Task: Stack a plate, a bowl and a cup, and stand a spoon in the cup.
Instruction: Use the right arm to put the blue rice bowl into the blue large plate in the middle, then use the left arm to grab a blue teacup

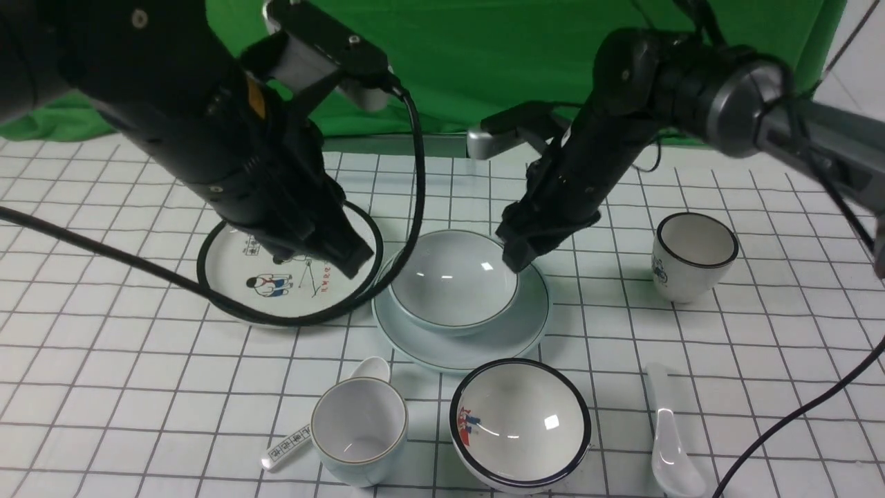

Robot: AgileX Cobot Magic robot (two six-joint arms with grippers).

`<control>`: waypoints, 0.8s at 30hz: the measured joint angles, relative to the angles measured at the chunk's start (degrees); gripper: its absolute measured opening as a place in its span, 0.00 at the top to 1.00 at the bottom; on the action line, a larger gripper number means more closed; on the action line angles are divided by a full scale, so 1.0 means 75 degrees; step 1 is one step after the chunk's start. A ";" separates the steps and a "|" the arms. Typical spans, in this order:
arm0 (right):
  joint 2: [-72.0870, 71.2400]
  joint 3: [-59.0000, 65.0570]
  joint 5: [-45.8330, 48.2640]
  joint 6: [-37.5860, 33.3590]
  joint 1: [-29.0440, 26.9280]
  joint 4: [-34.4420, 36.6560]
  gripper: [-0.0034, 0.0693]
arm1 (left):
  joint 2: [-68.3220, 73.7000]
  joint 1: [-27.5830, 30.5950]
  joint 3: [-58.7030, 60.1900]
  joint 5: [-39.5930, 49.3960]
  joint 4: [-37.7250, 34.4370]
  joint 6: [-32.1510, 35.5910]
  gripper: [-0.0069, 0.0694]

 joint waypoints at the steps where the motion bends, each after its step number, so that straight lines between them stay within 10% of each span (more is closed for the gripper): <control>1: 0.0000 0.0000 0.0050 0.0000 -0.0011 -0.0028 0.36 | 0.0016 0.0000 0.0014 0.0017 0.0000 -0.0001 0.80; 7: -0.1673 -0.0035 0.0902 0.0060 -0.0162 -0.0718 0.36 | 0.0693 0.0000 0.1076 0.0079 -0.0664 -0.0044 0.39; 13: -0.2672 0.0020 0.0997 0.0053 -0.0205 -0.0785 0.36 | 0.0788 0.0000 0.1886 -0.0942 -0.0736 -0.0335 0.21; 18: -0.2822 0.0191 0.1018 0.0045 -0.0205 -0.0785 0.36 | 0.0803 0.0000 0.2476 -0.1999 -0.0909 -0.0419 0.28; 24: -0.2822 0.0592 0.1018 0.0029 -0.0205 -0.0800 0.36 | 0.0924 0.0000 0.2712 -0.2427 -0.0738 -0.0569 0.65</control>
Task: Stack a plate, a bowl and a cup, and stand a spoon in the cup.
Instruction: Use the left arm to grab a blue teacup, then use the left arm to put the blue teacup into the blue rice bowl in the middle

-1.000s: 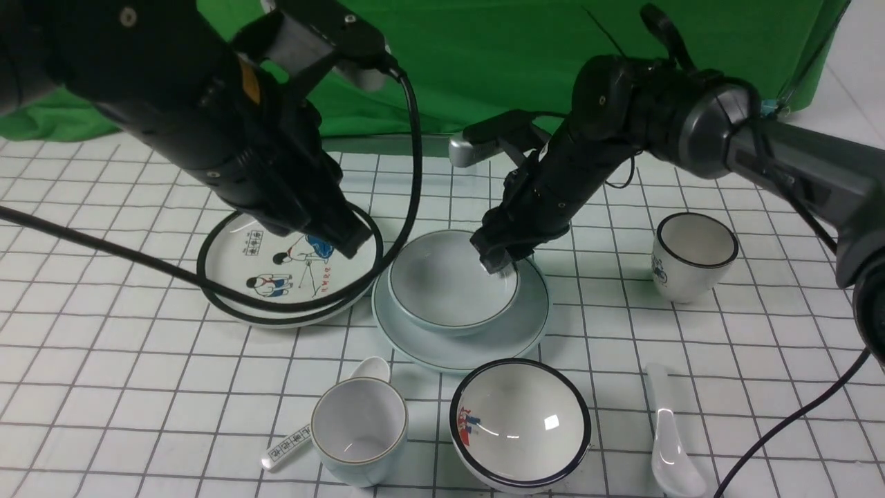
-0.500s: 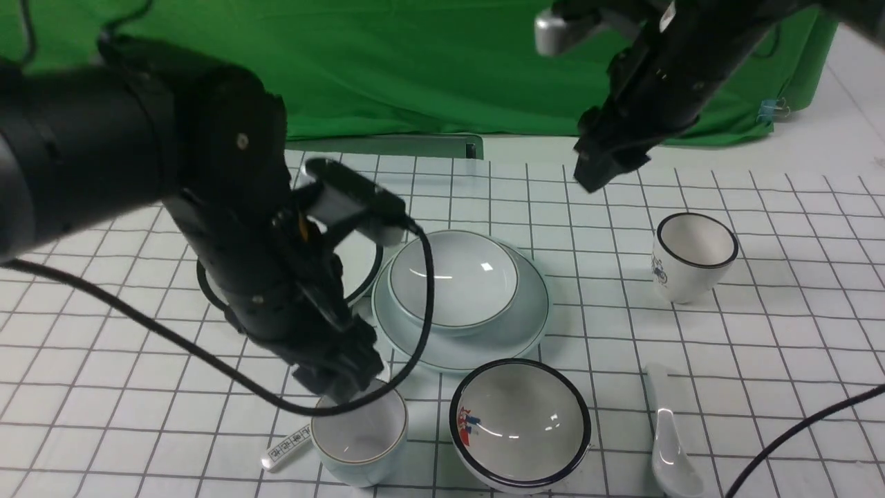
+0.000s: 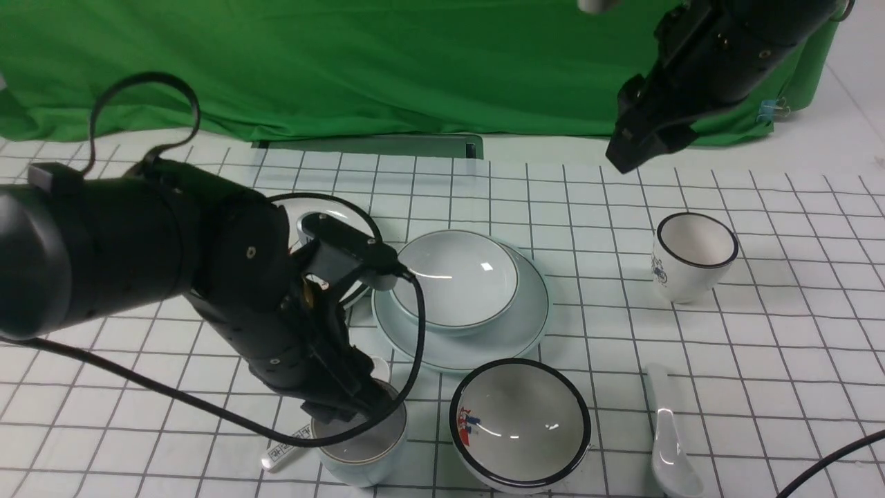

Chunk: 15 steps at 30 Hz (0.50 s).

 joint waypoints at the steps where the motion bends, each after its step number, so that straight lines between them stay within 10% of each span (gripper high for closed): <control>1: 0.0000 0.0040 0.0000 -0.0009 0.0000 0.0000 0.36 | 0.0002 0.0000 0.0000 -0.0032 0.0001 -0.0007 0.75; 3: 0.0000 0.0060 0.0000 -0.0018 0.0000 0.0000 0.36 | 0.0002 0.0000 -0.0036 -0.0024 0.0010 -0.0007 0.90; 15: 0.0000 0.0060 0.0000 -0.0036 0.0000 -0.0054 0.36 | 0.0102 0.0000 -0.2892 0.1597 0.0034 0.0478 0.92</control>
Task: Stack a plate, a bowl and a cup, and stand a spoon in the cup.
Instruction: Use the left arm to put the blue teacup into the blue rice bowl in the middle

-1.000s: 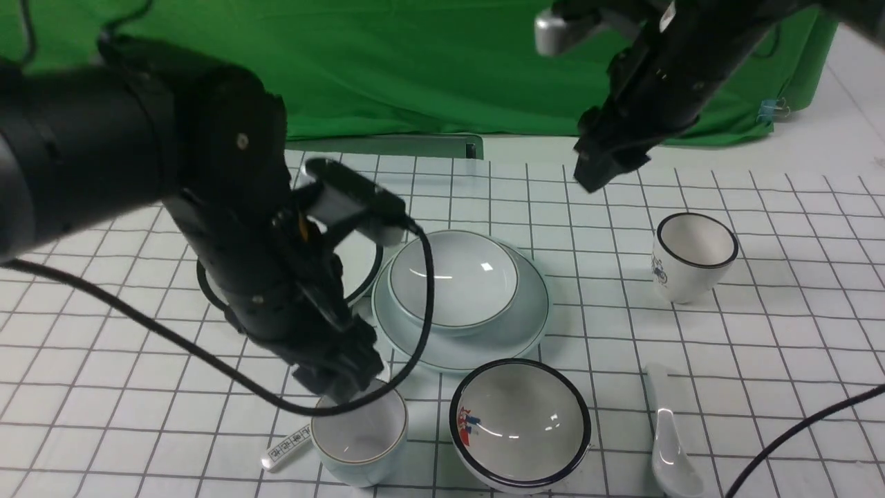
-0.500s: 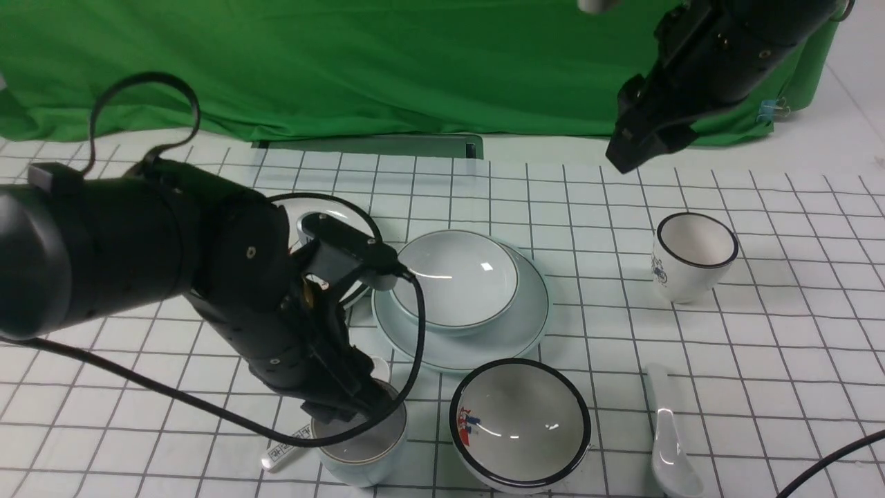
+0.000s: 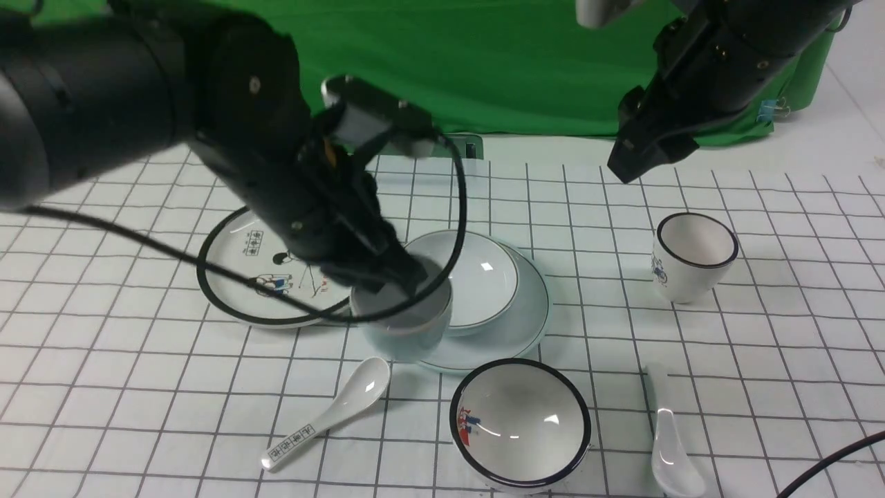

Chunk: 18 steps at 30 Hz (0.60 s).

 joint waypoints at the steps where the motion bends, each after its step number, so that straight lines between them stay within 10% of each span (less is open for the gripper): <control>1: 0.0000 0.0000 0.0000 -0.0007 0.0000 -0.0036 0.36 | 0.0113 0.0008 -0.0421 0.0034 0.0000 0.0068 0.92; 18: 0.0000 0.0000 0.0000 -0.0171 0.0000 -0.0324 0.36 | 0.3848 0.0600 -0.3474 0.0381 -0.0280 0.0124 0.92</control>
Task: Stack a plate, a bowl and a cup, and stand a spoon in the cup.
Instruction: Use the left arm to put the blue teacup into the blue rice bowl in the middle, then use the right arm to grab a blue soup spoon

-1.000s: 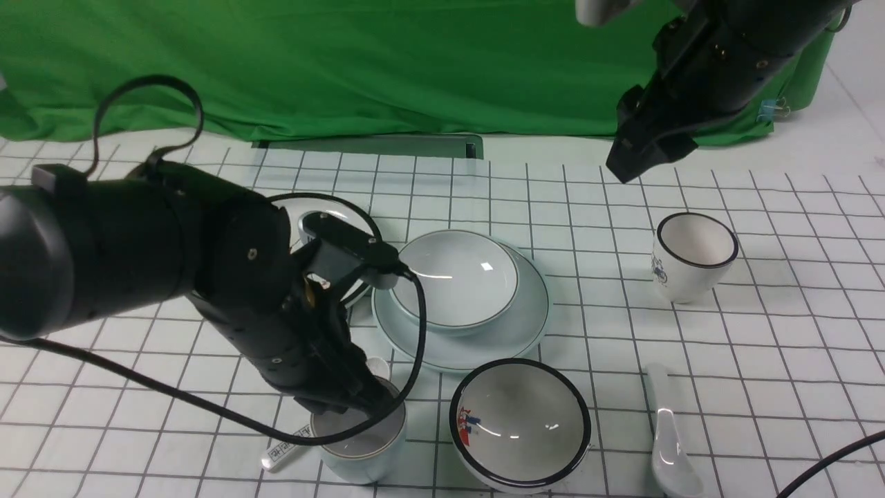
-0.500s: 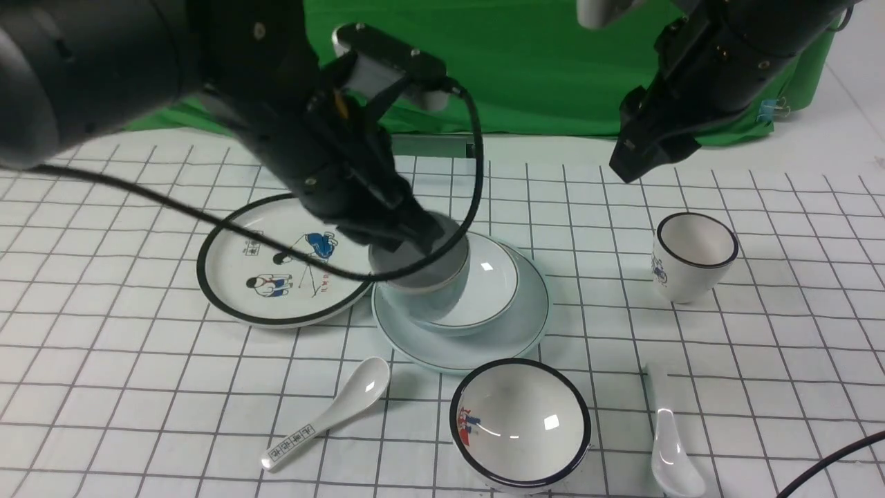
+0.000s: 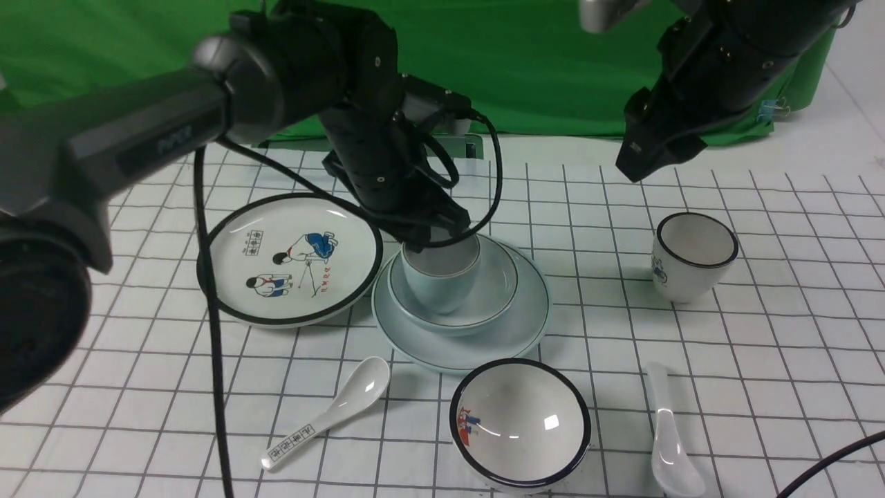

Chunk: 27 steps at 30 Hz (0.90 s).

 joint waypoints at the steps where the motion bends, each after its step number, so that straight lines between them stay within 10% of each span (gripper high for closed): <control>1: 0.0000 0.0000 0.0000 0.0000 0.0000 0.0004 0.36 | 0.0011 0.0000 0.0000 0.0000 -0.0020 0.0000 0.92; 8: 0.0000 0.0000 -0.0032 -0.0008 0.0000 -0.0142 0.36 | 0.0077 0.0000 -0.0112 -0.0114 -0.0141 0.0000 0.88; 20: -0.0742 0.0014 0.0007 0.0680 0.0000 -0.0200 0.36 | -0.1596 0.0005 -0.1134 0.1288 0.0101 0.0000 0.47; 27: -0.1988 0.1144 -0.0013 0.1041 0.0023 -0.0209 0.36 | -0.3757 0.0005 -0.0041 0.1441 0.0674 -0.0430 0.53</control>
